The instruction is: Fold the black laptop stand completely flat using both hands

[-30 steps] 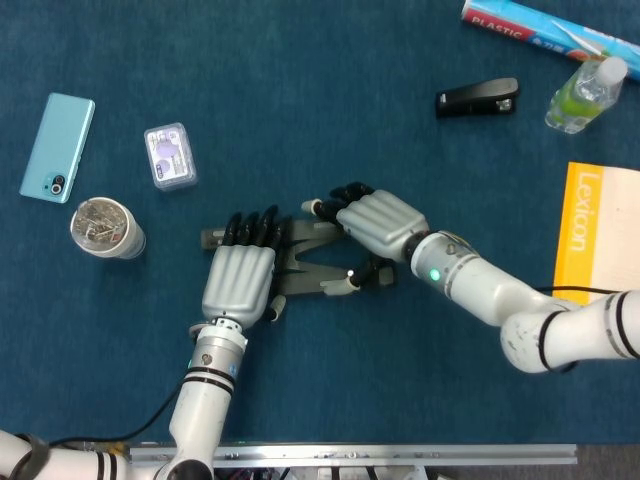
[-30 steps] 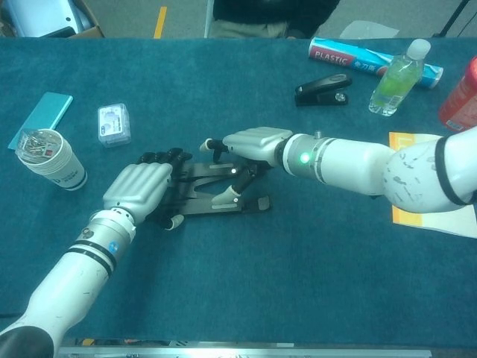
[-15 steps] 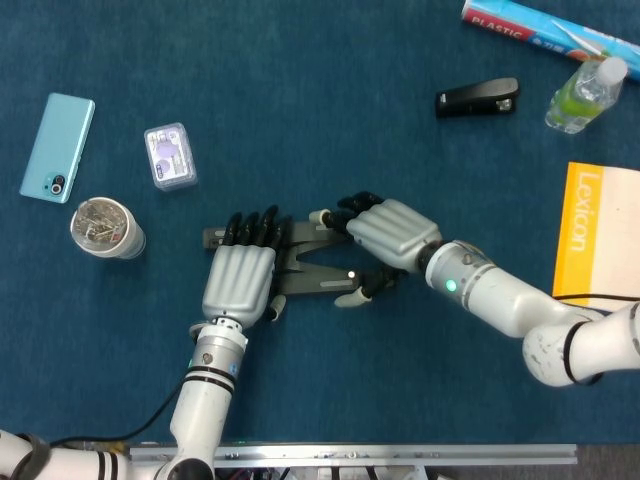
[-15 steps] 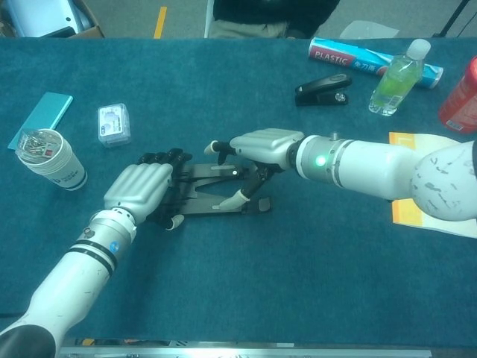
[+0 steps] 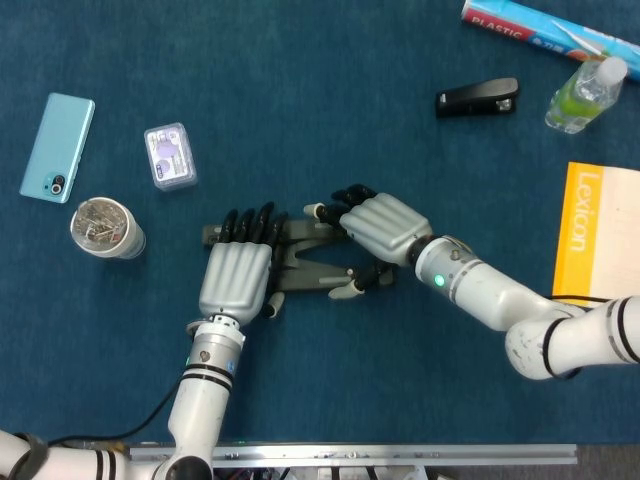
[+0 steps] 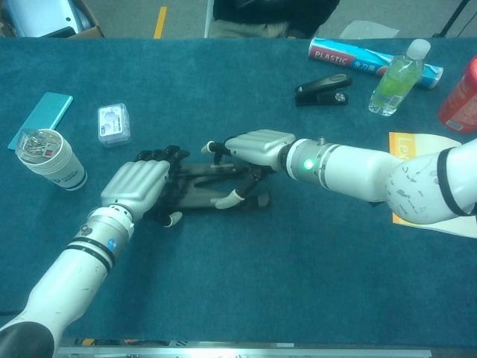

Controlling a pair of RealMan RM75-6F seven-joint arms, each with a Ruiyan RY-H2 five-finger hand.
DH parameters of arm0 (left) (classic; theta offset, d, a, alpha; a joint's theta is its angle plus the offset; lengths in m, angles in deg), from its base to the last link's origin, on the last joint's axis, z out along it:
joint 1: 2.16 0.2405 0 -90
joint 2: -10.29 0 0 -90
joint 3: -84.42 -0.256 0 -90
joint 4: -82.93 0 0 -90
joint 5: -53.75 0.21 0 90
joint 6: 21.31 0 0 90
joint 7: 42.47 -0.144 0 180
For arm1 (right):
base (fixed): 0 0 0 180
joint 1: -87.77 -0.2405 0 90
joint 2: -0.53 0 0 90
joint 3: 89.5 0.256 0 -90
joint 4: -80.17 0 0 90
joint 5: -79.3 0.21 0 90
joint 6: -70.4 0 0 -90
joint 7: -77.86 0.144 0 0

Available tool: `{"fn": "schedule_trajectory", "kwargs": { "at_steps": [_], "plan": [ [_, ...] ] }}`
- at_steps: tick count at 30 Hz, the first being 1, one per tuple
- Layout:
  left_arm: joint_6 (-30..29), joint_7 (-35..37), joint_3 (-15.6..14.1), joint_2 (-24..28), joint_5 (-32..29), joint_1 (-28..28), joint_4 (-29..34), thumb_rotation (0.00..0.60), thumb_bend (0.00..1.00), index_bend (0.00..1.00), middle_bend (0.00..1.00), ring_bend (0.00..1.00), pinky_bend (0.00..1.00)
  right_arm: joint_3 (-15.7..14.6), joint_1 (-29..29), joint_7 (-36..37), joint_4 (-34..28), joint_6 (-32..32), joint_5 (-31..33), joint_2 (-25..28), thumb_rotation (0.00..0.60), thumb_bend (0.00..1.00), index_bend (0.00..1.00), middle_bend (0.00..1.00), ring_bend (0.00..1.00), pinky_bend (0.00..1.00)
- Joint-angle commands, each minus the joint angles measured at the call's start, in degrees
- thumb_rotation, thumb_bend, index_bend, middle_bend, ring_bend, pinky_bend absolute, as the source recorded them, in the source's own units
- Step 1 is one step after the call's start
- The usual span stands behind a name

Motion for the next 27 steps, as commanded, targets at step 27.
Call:
{"fn": "schedule_trajectory", "kwargs": {
  "at_steps": [27],
  "plan": [
    [0.1, -0.2, 0.5, -0.3, -0.2, -0.4, -0.2, 0.600, 0.25, 0.00, 0.00, 0.00, 0.00, -0.1, 0.2, 0.5, -3.4, 0.9, 0.1, 2.5, 0.299, 0.00, 0.00, 0.19, 0.00, 0.00]
  ]
}}
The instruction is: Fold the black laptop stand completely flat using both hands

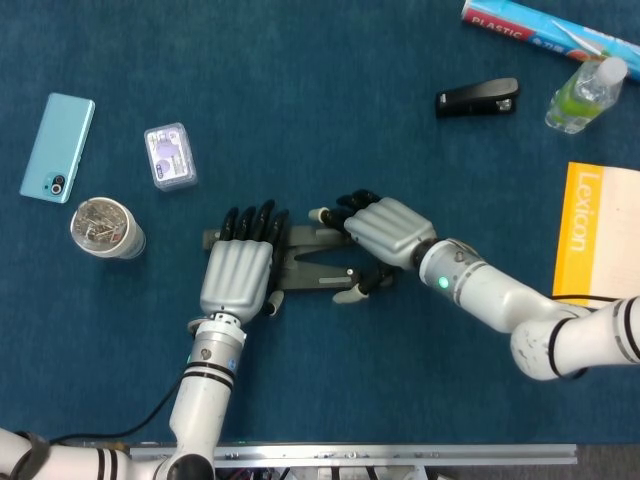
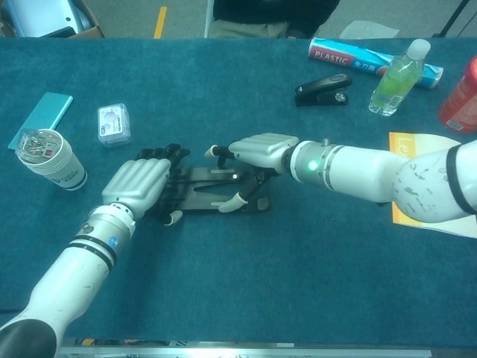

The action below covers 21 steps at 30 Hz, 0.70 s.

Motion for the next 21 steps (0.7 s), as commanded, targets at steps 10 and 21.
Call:
{"fn": "schedule_trajectory", "kwargs": {
  "at_steps": [10, 21],
  "plan": [
    [0.2, -0.1, 0.1, -0.4, -0.2, -0.2, -0.3, 0.600, 0.25, 0.00, 0.00, 0.00, 0.00, -1.6, 0.6, 0.1, -6.3, -0.4, -1.2, 3.5, 0.300, 0.00, 0.00, 0.19, 0.00, 0.00],
    [0.1, -0.2, -0.1, -0.6, -0.3, -0.2, -0.4, 0.600, 0.25, 0.00, 0.00, 0.00, 0.00, -1.2, 1.0, 0.1, -7.6, -2.3, -3.1, 4.8, 0.300, 0.00, 0.00, 0.19, 0.00, 0.00]
  ]
}}
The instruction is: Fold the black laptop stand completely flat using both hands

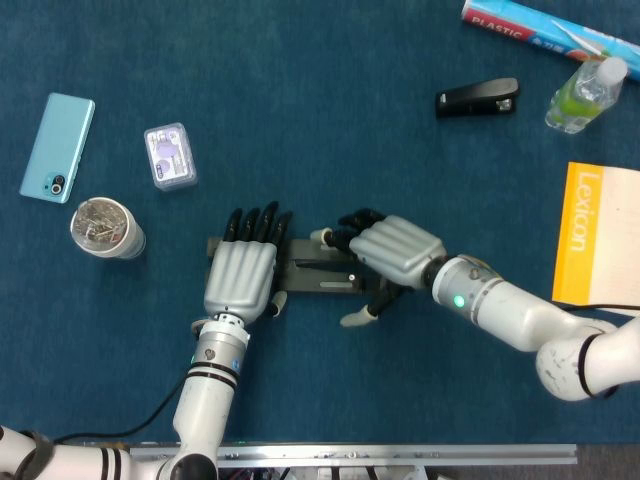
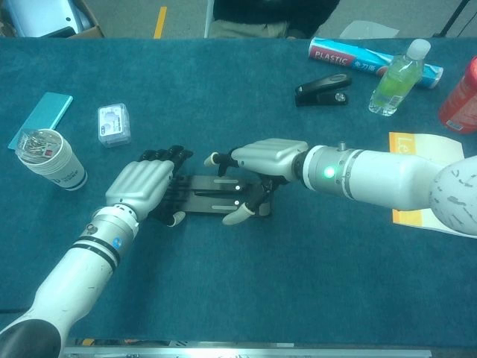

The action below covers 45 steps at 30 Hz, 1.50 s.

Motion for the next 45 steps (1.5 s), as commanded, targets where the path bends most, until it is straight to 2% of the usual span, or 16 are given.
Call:
{"fn": "schedule_trajectory", "kwargs": {
  "at_steps": [1, 12, 26, 37, 43, 45],
  "plan": [
    [-0.1, 0.1, 0.1, 0.0, 0.0, 0.0, 0.1, 0.600, 0.25, 0.00, 0.00, 0.00, 0.00, 0.2, -0.2, -0.4, 0.9, -0.3, 0.3, -0.4, 0.300, 0.00, 0.00, 0.19, 0.00, 0.00],
    [-0.3, 0.1, 0.3, 0.4, -0.1, 0.1, 0.2, 0.600, 0.25, 0.00, 0.00, 0.00, 0.00, -0.4, -0.9, -0.8, 5.2, 1.3, 2.4, -4.0, 0.299, 0.00, 0.00, 0.19, 0.00, 0.00],
    [0.2, 0.0, 0.3, -0.4, -0.2, -0.3, -0.3, 0.600, 0.25, 0.00, 0.00, 0.00, 0.00, -1.9, -0.3, -0.9, -0.6, 1.0, 0.6, -1.2, 0.300, 0.00, 0.00, 0.19, 0.00, 0.00],
    [-1.2, -1.4, -0.5, 2.5, 2.6, -0.6, 3.0, 0.600, 0.25, 0.00, 0.00, 0.00, 0.00, 0.7, 1.8, 2.1, -3.5, -2.6, -2.0, 4.8, 0.300, 0.00, 0.00, 0.18, 0.00, 0.00],
    [-0.8, -0.5, -1.4, 7.0, 6.5, -1.0, 5.5, 0.600, 0.25, 0.00, 0.00, 0.00, 0.00, 0.1, 4.9, 3.6, -5.6, -5.4, -5.0, 9.8, 0.305, 0.00, 0.00, 0.17, 0.00, 0.00],
    [-0.5, -0.1, -1.5, 9.1, 7.9, -1.2, 6.7, 0.600, 0.25, 0.00, 0.00, 0.00, 0.00, -0.2, 6.4, 3.8, -6.5, -7.1, -6.3, 11.5, 0.331, 0.00, 0.00, 0.17, 0.00, 0.00]
  ]
}}
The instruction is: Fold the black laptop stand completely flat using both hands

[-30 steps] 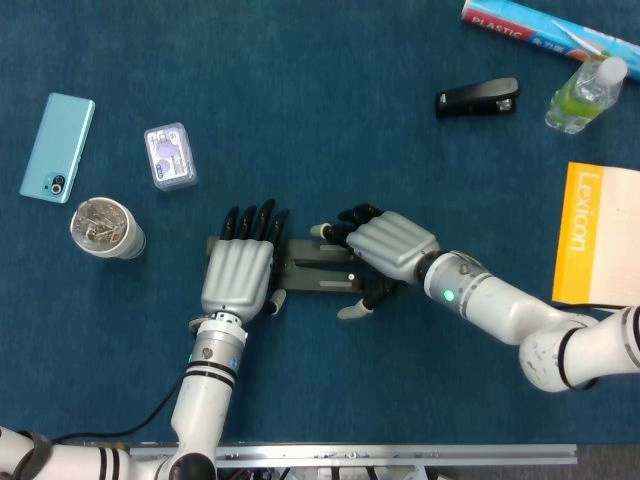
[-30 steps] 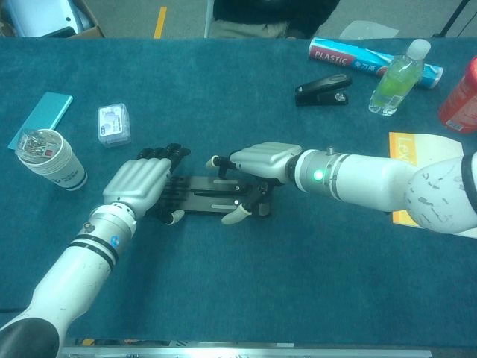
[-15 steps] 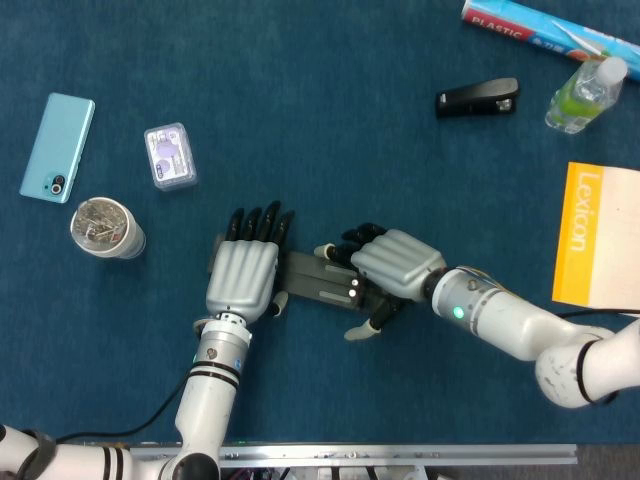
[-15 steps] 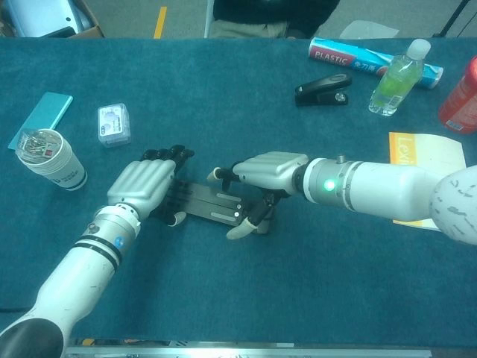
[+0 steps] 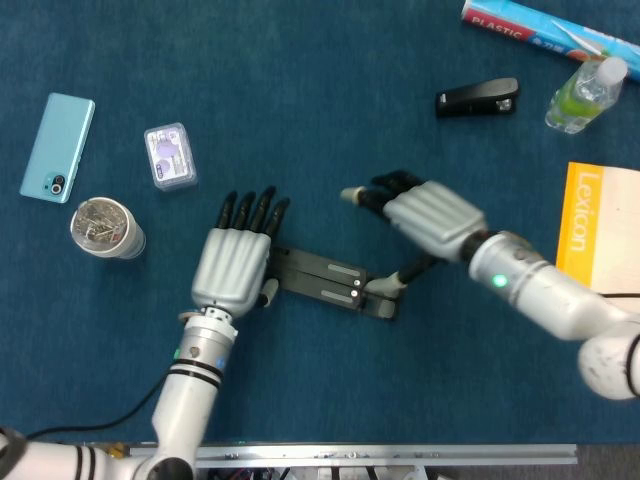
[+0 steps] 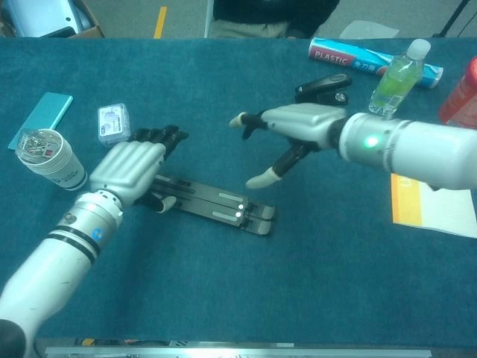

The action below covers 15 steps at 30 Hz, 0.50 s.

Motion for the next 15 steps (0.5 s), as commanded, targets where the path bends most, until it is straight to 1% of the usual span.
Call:
{"fn": "schedule_trajectory", "kwargs": {
  "at_steps": [1, 3, 6, 7, 9, 12, 15],
  "plan": [
    [0.5, 1.0, 0.0, 3.2, 1.9, -0.4, 2.1, 0.600, 0.25, 0.00, 0.00, 0.00, 0.00, -0.6, 2.3, 0.6, -1.5, -2.6, -2.3, 2.6, 0.344, 0.00, 0.00, 0.17, 0.00, 0.00],
    [1.2, 2.0, 0.5, 5.4, 2.9, -0.7, 3.1, 0.600, 0.25, 0.00, 0.00, 0.00, 0.00, -0.8, 4.0, 1.2, -2.2, -4.4, -3.8, 4.2, 0.380, 0.01, 0.00, 0.17, 0.00, 0.00],
    [2.0, 3.8, 1.4, 8.7, 4.3, -1.1, 4.0, 0.600, 0.25, 0.00, 0.00, 0.00, 0.00, -1.1, 6.3, 2.1, -3.1, -6.6, -5.8, 6.5, 0.462, 0.04, 0.00, 0.17, 0.00, 0.00],
    [2.4, 4.6, 1.6, 9.7, 4.6, -1.2, 4.1, 0.600, 0.25, 0.00, 0.00, 0.00, 0.00, -1.2, 6.9, 2.3, -3.4, -7.2, -6.4, 7.0, 0.477, 0.05, 0.00, 0.17, 0.00, 0.00],
    [3.8, 7.7, 2.2, 12.1, 5.3, -1.4, 4.6, 0.600, 0.25, 0.00, 0.00, 0.00, 0.00, -1.4, 8.3, 2.8, -3.9, -8.3, -7.6, 8.4, 0.519, 0.06, 0.00, 0.17, 0.00, 0.00],
    [5.7, 13.1, 3.3, 15.5, 6.1, -1.4, 4.8, 0.600, 0.25, 0.00, 0.00, 0.00, 0.00, -1.8, 10.4, 2.8, -4.3, -10.3, -9.5, 9.8, 0.550, 0.07, 0.00, 0.17, 0.00, 0.00],
    [6.8, 18.5, 3.5, 18.8, 8.6, -0.9, 3.8, 0.600, 0.25, 0.00, 0.00, 0.00, 0.00, -2.6, 12.6, 1.6, -4.6, -12.7, -11.5, 11.0, 0.574, 0.08, 0.00, 0.17, 0.00, 0.00]
  ]
}}
